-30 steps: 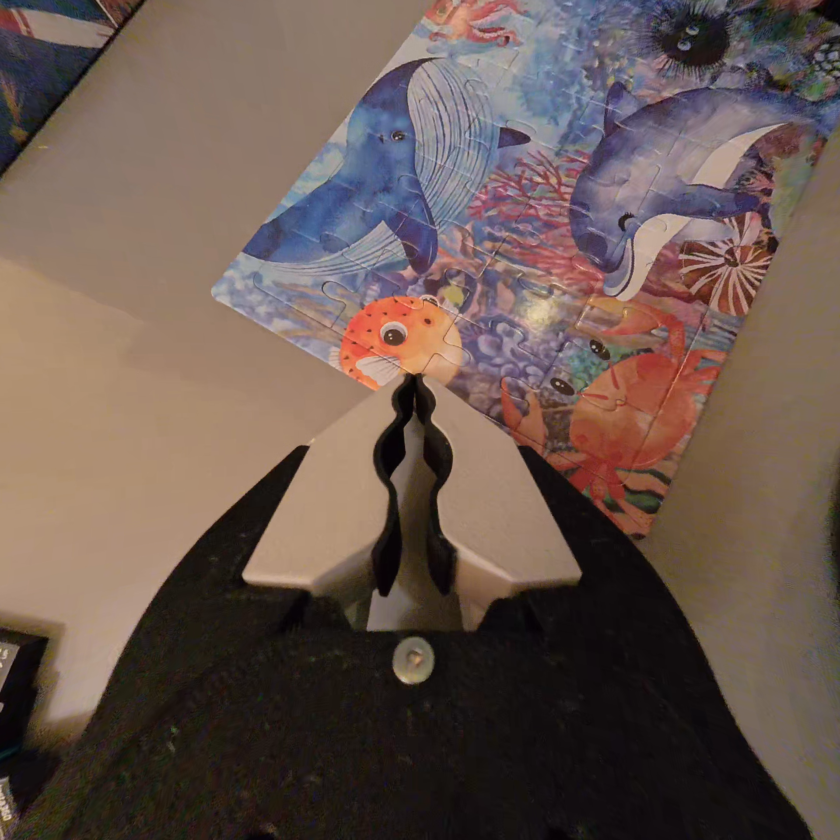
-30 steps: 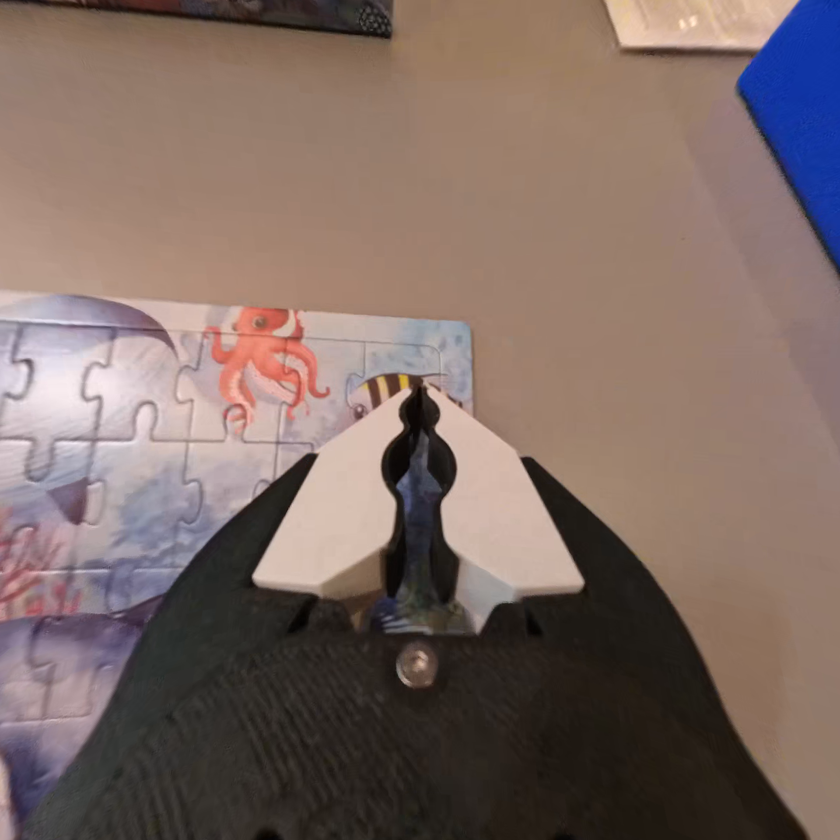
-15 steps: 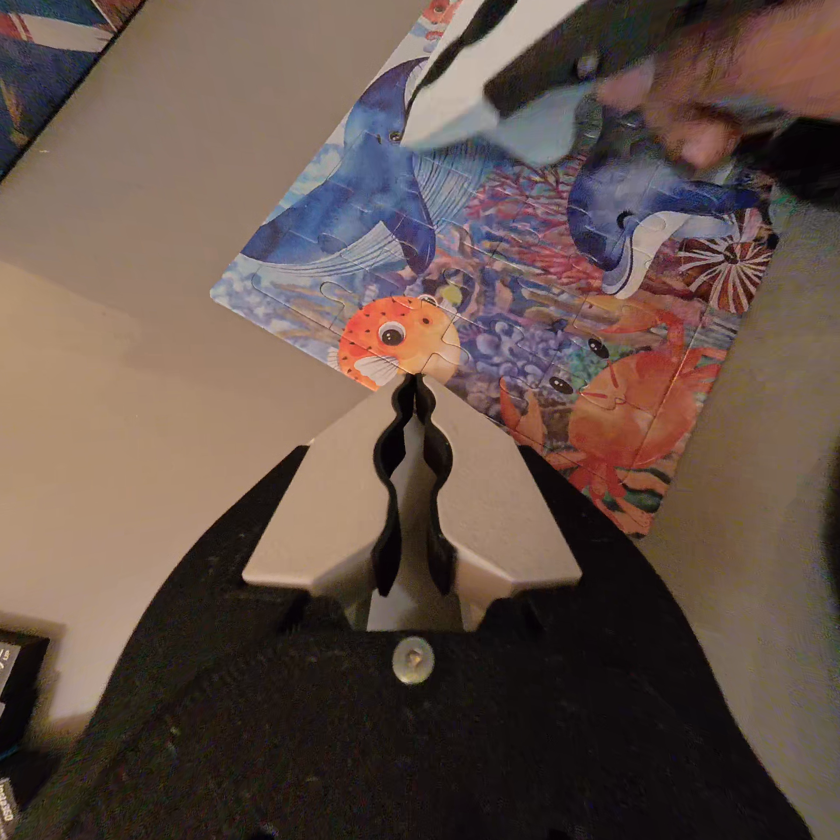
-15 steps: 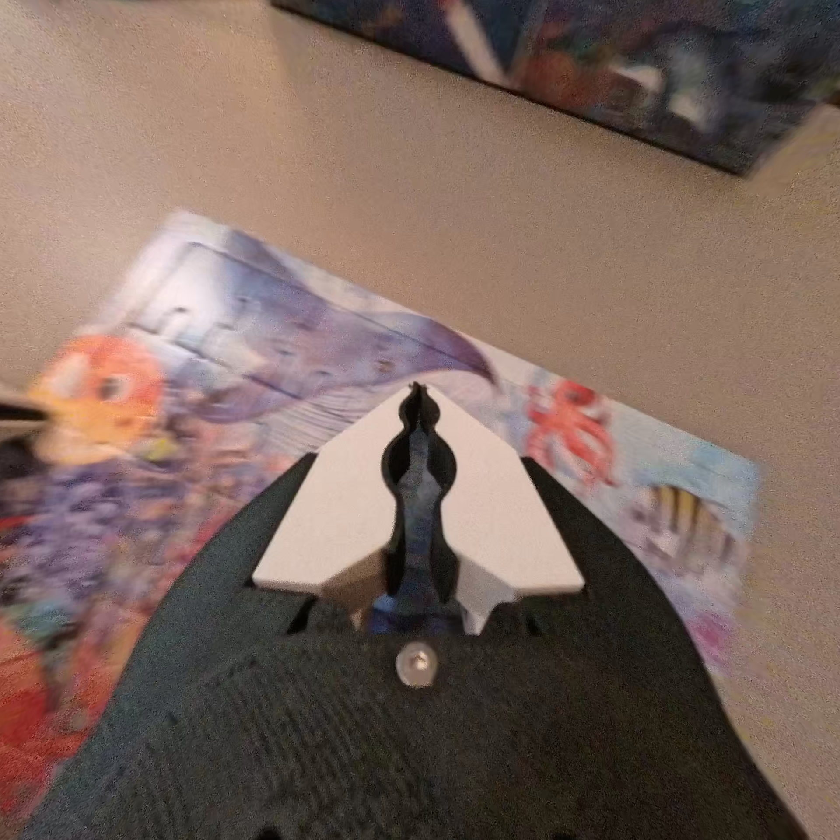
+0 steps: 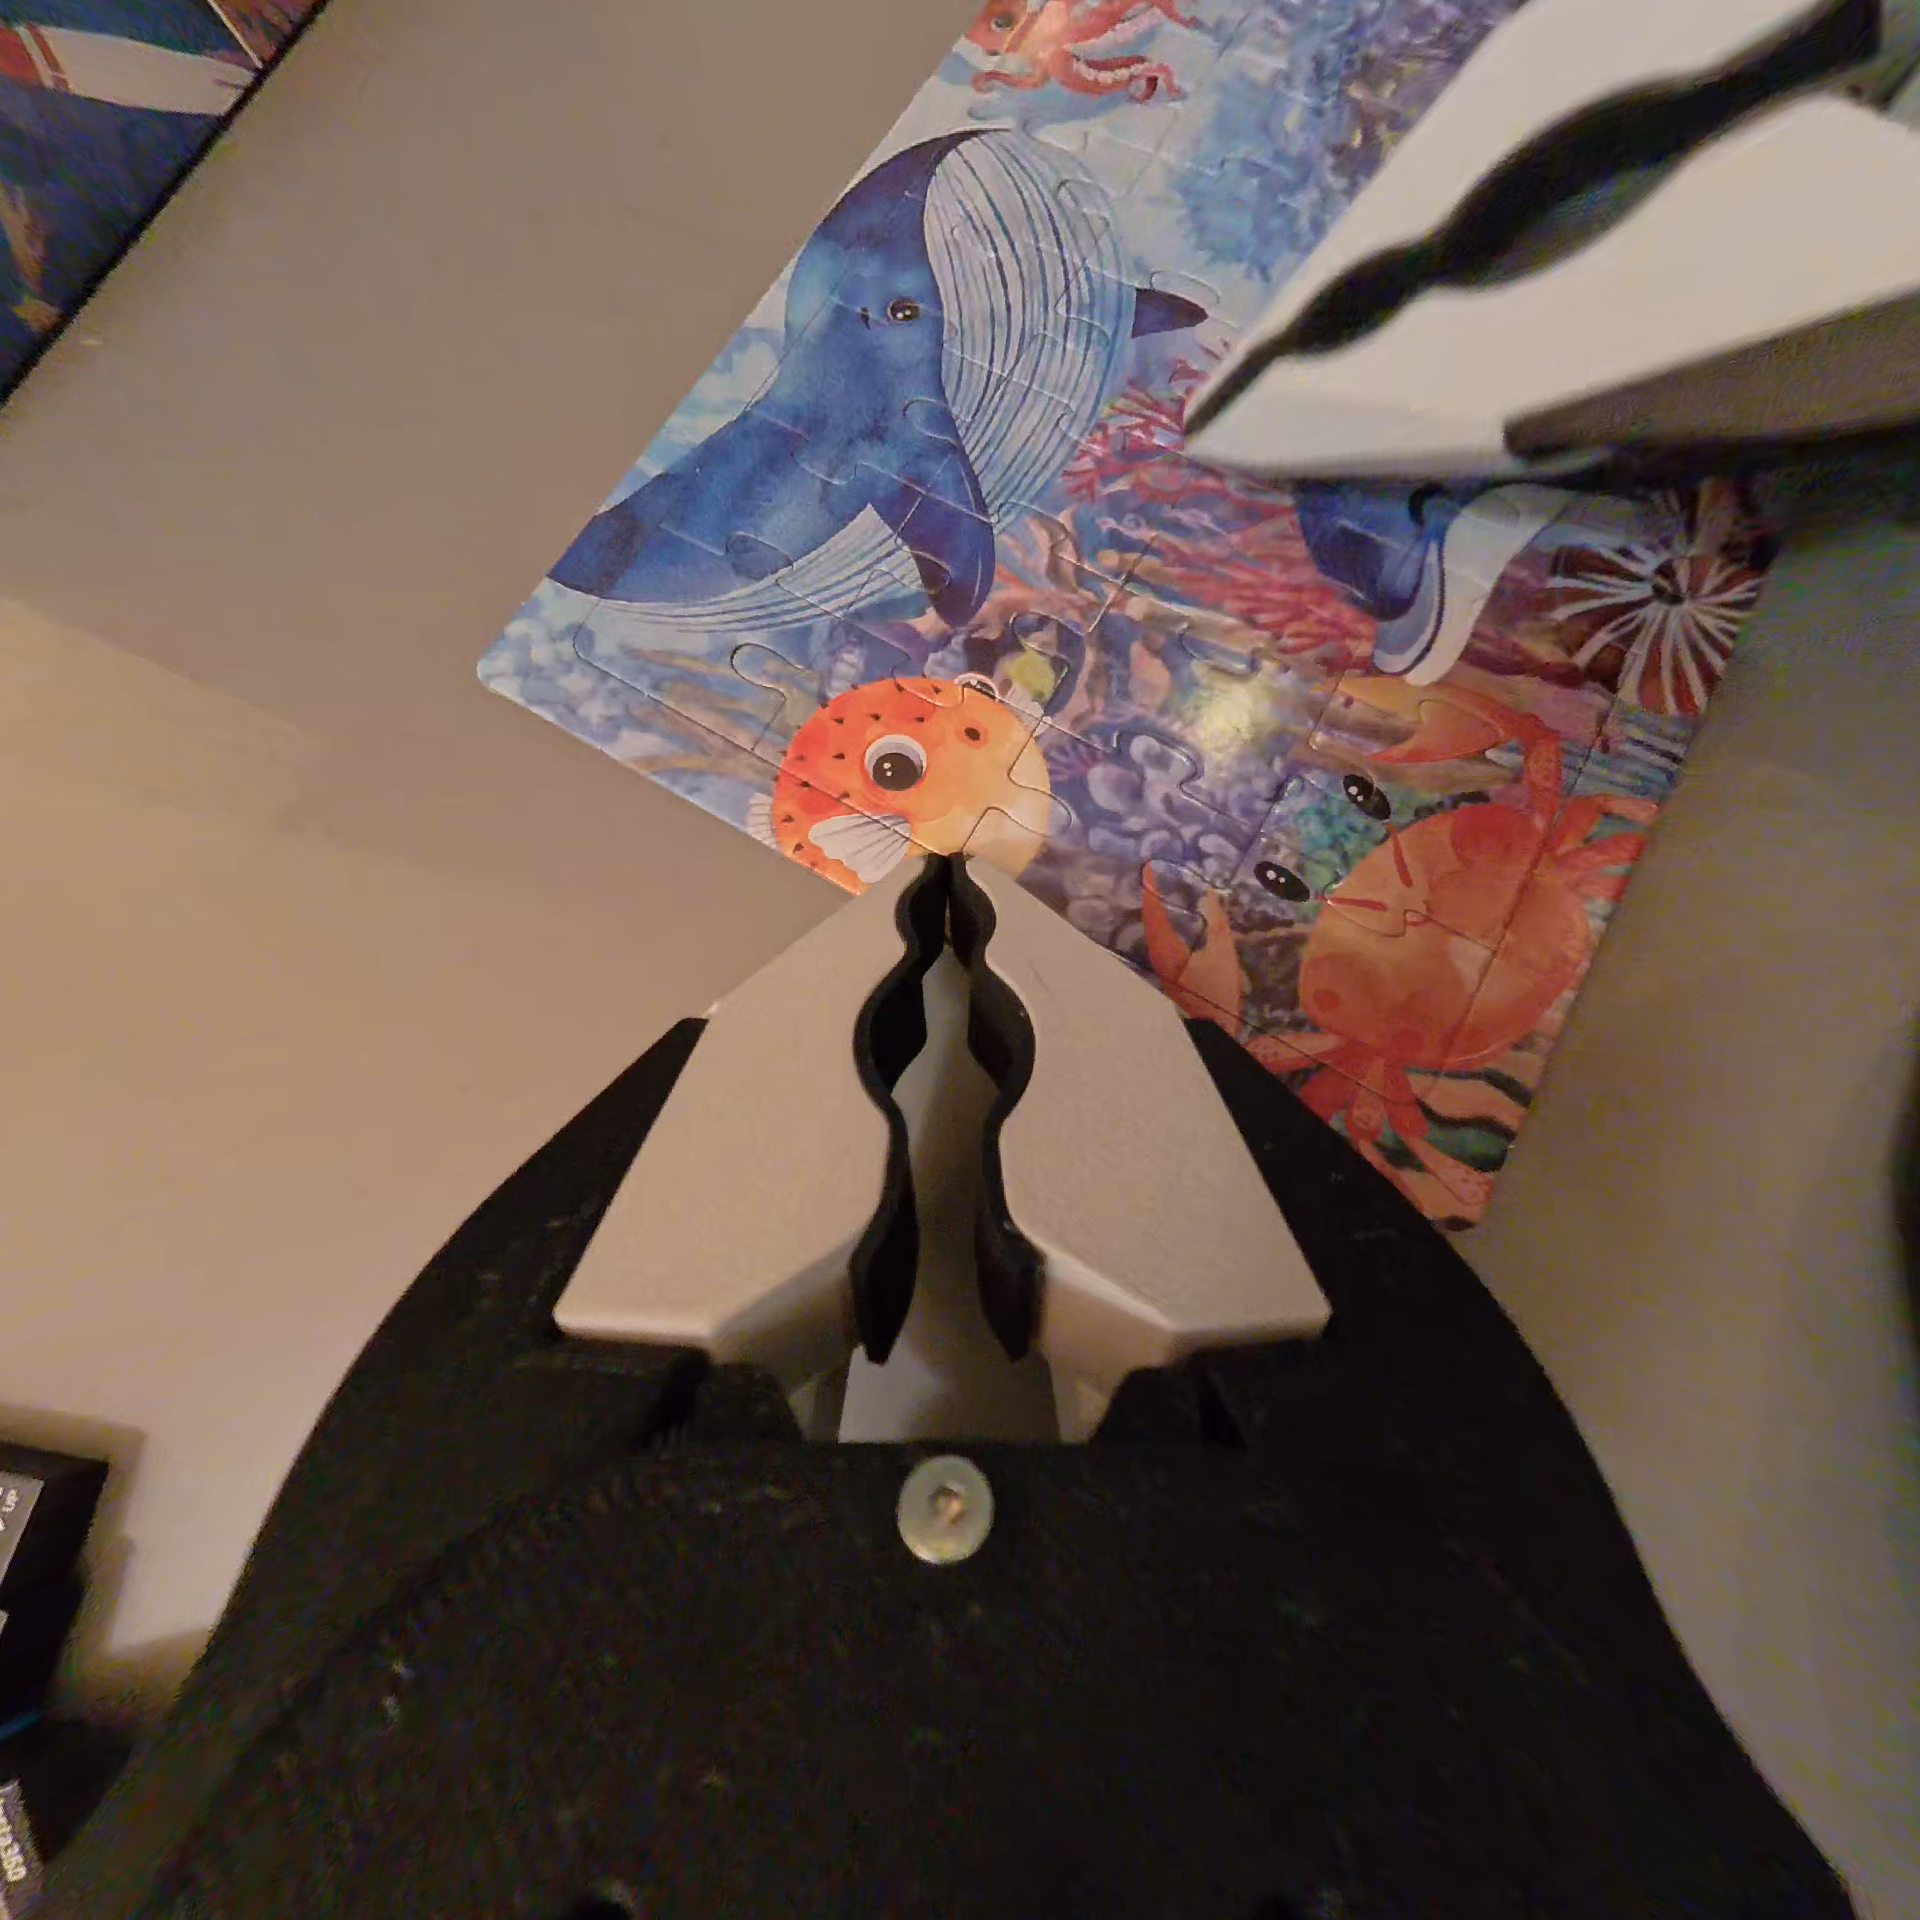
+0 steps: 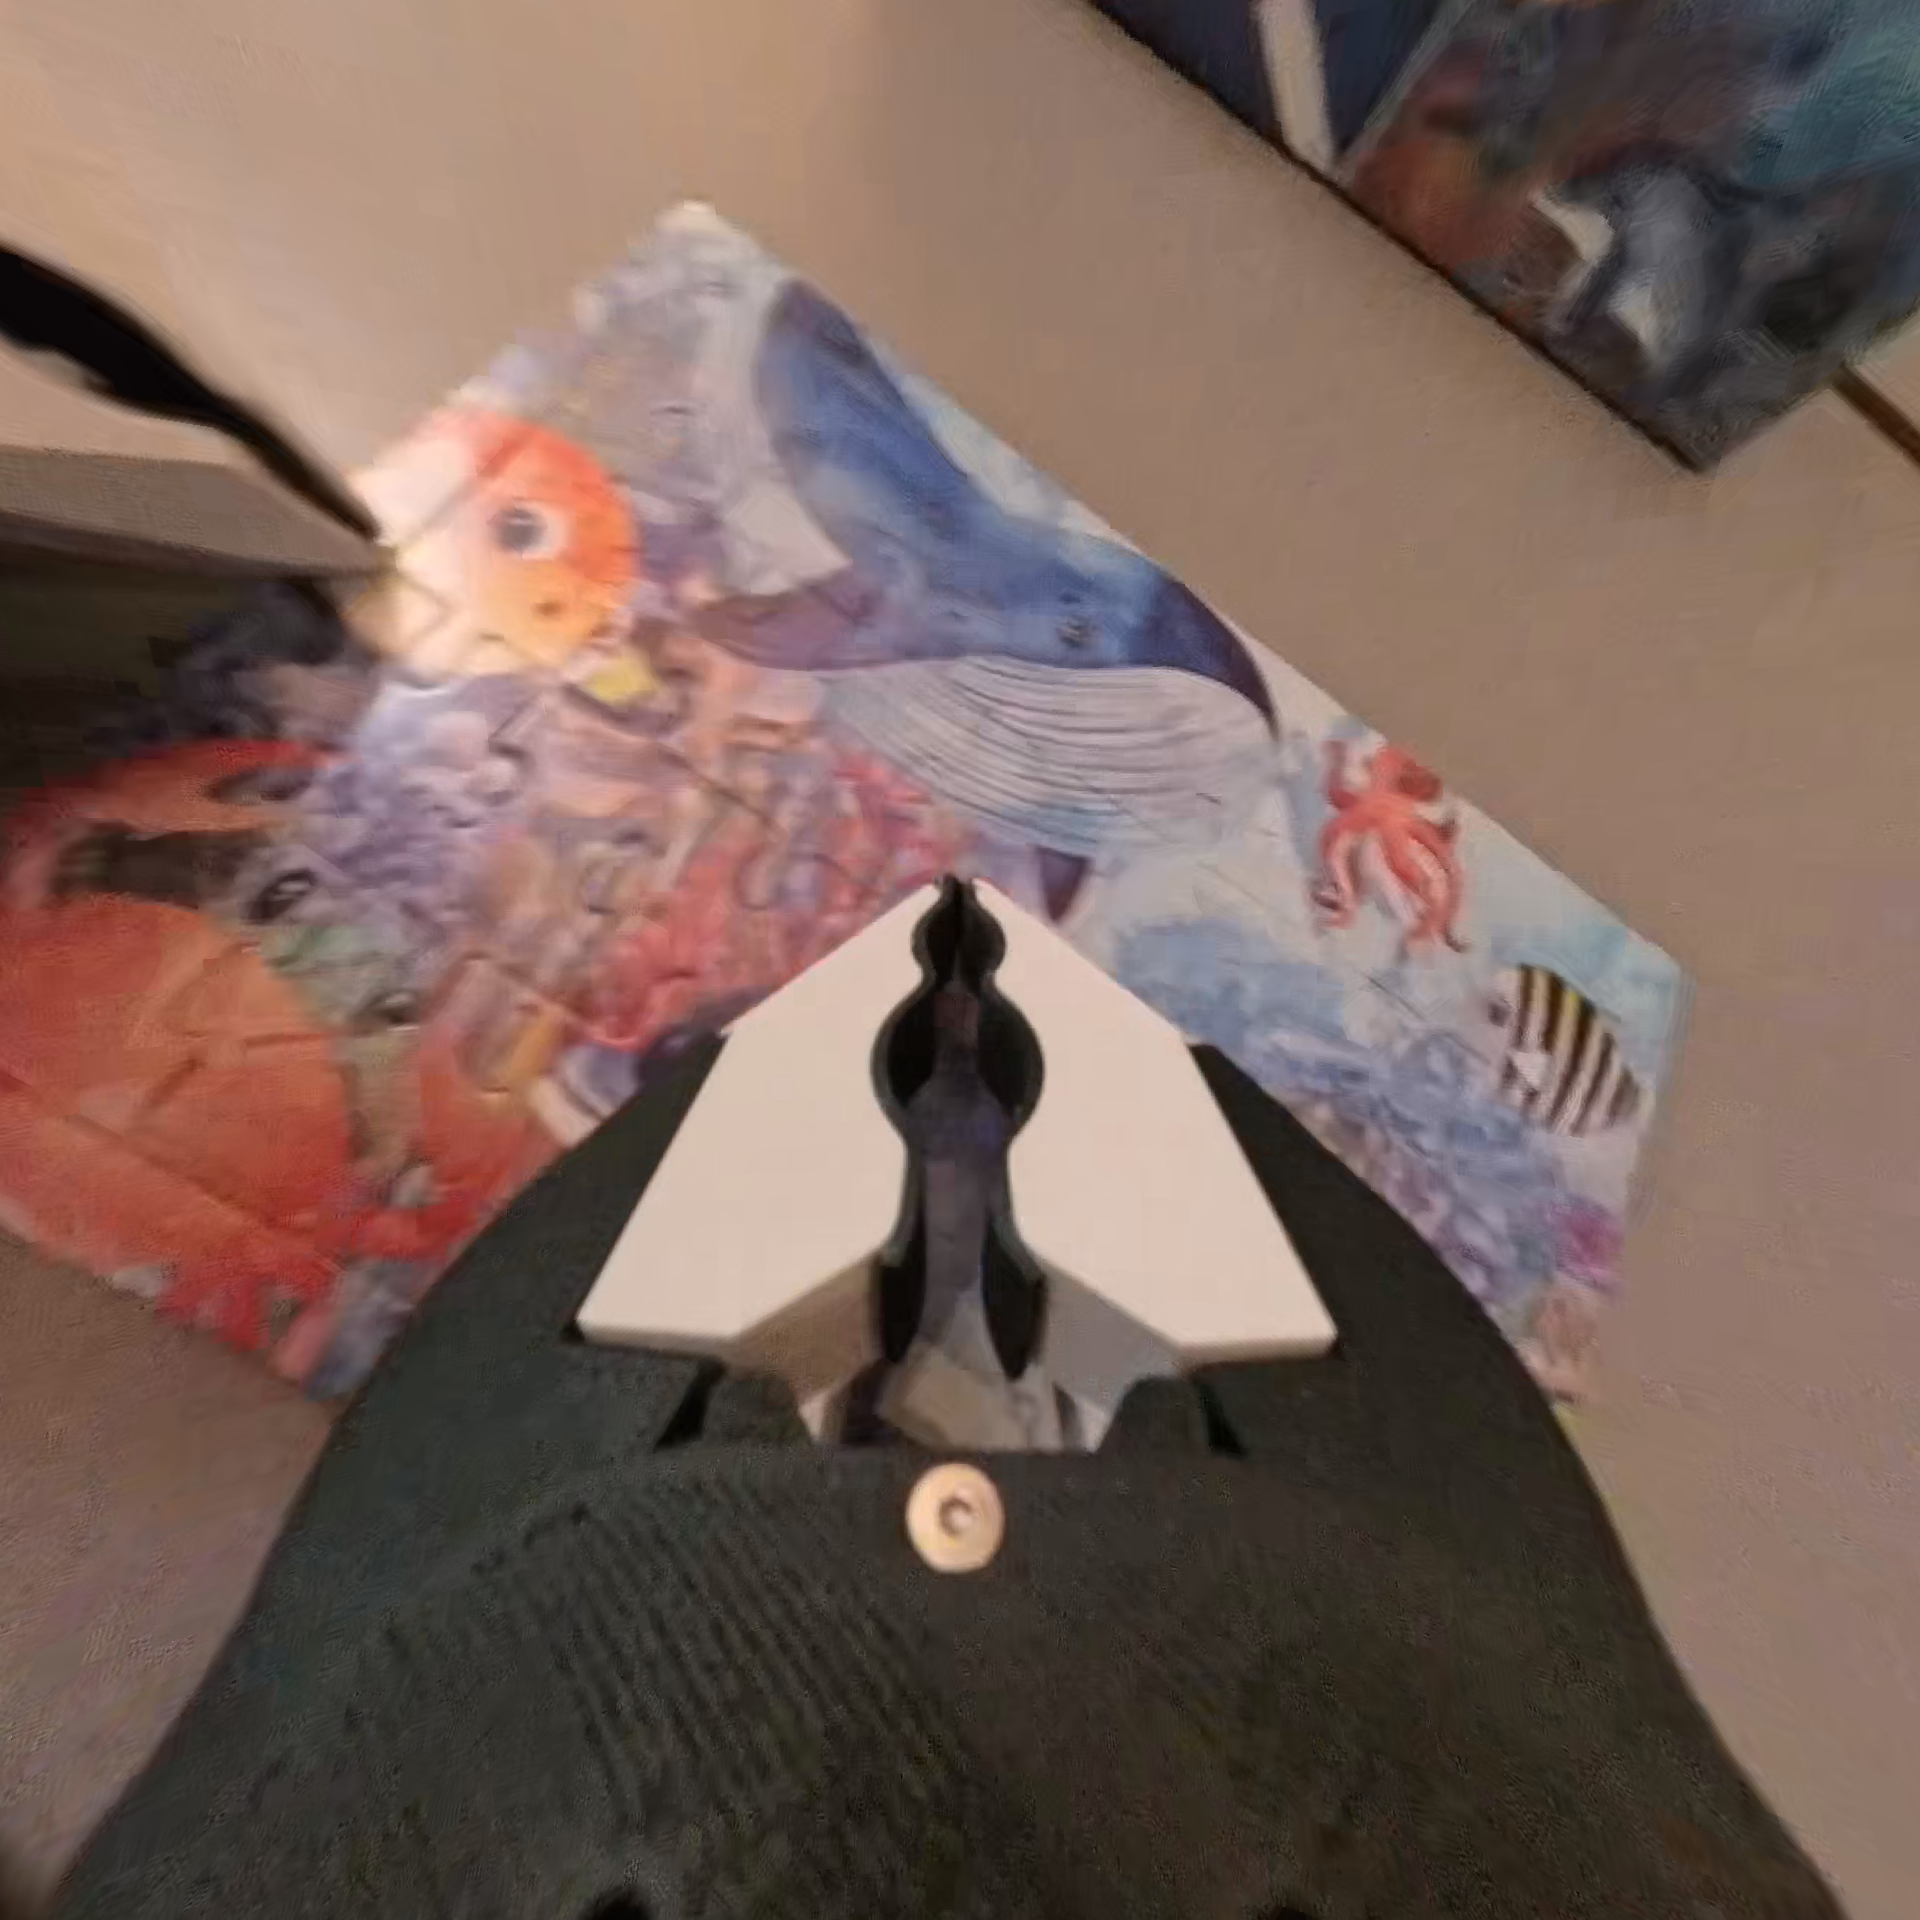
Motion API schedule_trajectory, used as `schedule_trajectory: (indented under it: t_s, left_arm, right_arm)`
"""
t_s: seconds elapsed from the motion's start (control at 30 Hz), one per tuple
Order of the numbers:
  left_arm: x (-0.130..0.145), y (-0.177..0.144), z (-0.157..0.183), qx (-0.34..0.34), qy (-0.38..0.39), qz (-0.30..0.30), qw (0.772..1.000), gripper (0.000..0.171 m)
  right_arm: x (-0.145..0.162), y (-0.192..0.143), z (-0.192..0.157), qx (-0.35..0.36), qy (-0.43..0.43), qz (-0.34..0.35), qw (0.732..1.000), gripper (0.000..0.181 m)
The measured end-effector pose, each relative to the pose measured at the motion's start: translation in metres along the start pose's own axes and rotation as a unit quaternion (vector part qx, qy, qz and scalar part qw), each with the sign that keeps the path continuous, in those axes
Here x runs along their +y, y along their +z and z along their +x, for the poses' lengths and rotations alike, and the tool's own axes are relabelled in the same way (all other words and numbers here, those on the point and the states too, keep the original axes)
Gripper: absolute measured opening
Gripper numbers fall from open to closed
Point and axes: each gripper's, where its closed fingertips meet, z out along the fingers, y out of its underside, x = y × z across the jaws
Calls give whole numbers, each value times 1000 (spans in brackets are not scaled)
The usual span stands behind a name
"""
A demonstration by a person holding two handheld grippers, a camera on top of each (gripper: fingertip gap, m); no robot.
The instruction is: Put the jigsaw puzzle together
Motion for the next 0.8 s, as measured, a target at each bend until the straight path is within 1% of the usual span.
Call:
schedule_trajectory:
  t_s: [0.07,0.13,0.17,0.2,0.23,0.27,0.3,0.33,0.37,0.4,0.43,0.47,0.5,0.53,0.6,0.67,0.7,0.73,0.77,0.8]
  left_arm:
    - [0,0,0,-3,3,0,1000,0]
    - [0,0,0,-2,1,0,1000,0]
    - [0,1,0,0,0,0,1000,0]
    - [0,0,0,1,-1,0,1000,0]
    - [0,0,0,1,-1,0,1000,0]
    - [0,0,0,2,-2,0,1000,0]
    - [0,0,0,2,-2,0,1000,0]
    - [0,0,0,3,-3,0,1000,0]
    - [0,0,0,3,-3,0,1000,0]
    - [0,1,0,3,-3,0,1000,0]
    - [0,1,0,2,-2,0,1000,0]
    - [0,0,0,0,0,0,1000,0]
    - [0,0,0,-3,3,0,1000,0]
    - [0,0,0,-6,6,0,1000,0]
    - [-1,0,3,-9,13,0,1000,0]
    - [-9,-1,26,42,11,13,999,0]
    - [-20,-3,39,65,7,29,997,0]
    - [-29,-3,52,83,9,44,995,0]
    - [-34,1,62,94,13,44,994,0]
    - [-33,8,69,96,19,31,995,0]
  right_arm:
    - [21,0,50,27,91,-15,995,0]
    - [49,-7,105,88,147,-47,984,0]
    - [60,-11,124,115,160,-59,979,0]
    - [65,-13,131,121,170,-59,976,0]
    - [64,-13,125,113,174,-54,977,0]
    - [57,-12,111,92,165,-43,981,0]
    - [45,-10,86,52,148,-29,987,0]
    - [31,-9,50,-9,132,-14,991,0]
    - [17,-12,9,-83,120,0,989,0]
    - [8,-19,-31,-156,108,10,982,0]
    - [4,-27,-60,-207,92,14,974,0]
    - [4,-32,-71,-220,72,20,973,0]
    - [7,-33,-68,-207,50,26,977,0]
    - [12,-31,-50,-174,40,27,984,0]
    - [30,-25,11,-85,71,15,994,0]
    - [54,-24,76,18,111,-3,994,0]
    - [61,-27,92,48,109,-9,993,0]
    - [62,-28,89,48,92,-9,995,0]
    - [56,-29,70,18,68,-1,998,0]
    - [47,-32,37,-45,44,15,998,0]
